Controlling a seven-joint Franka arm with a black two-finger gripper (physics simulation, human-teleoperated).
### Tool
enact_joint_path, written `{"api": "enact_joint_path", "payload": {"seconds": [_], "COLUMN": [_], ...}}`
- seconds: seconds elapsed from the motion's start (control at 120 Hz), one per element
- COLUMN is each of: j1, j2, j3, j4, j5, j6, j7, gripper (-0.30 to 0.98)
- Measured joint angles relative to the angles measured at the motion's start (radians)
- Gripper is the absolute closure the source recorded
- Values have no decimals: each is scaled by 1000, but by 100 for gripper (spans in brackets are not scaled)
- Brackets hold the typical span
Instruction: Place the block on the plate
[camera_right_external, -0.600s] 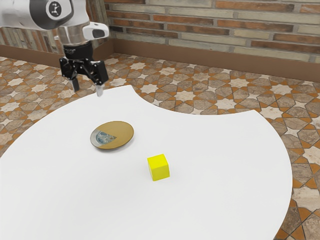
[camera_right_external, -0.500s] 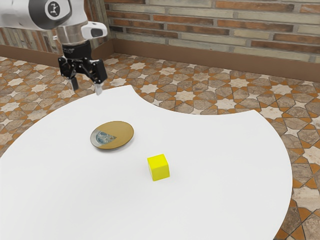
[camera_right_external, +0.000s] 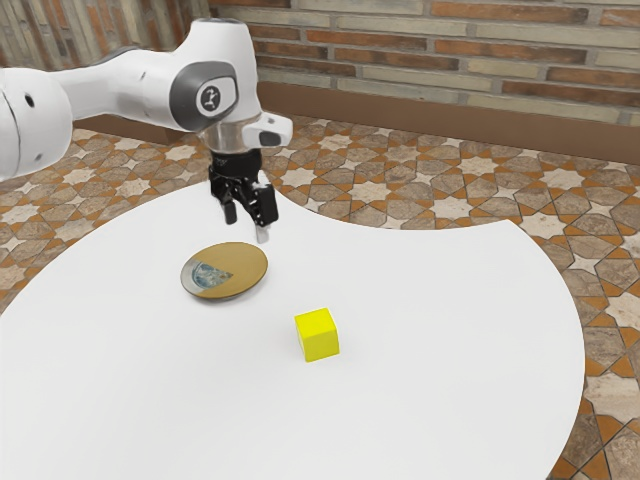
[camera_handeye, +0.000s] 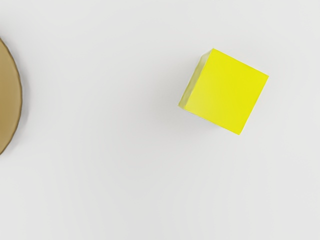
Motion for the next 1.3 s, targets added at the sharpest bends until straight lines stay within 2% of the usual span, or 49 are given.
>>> {"api": "enact_joint_path", "payload": {"seconds": [0.292,0.517,1.3], "j1": [-78,-84,-89], "j2": [146,219,393], "j3": [-23,-26,-41], "j4": [52,56,54], "j5": [-6,-9,-18], "j6": [106,157,248], "j7": [216,327,527], "gripper": [0,0,0]}}
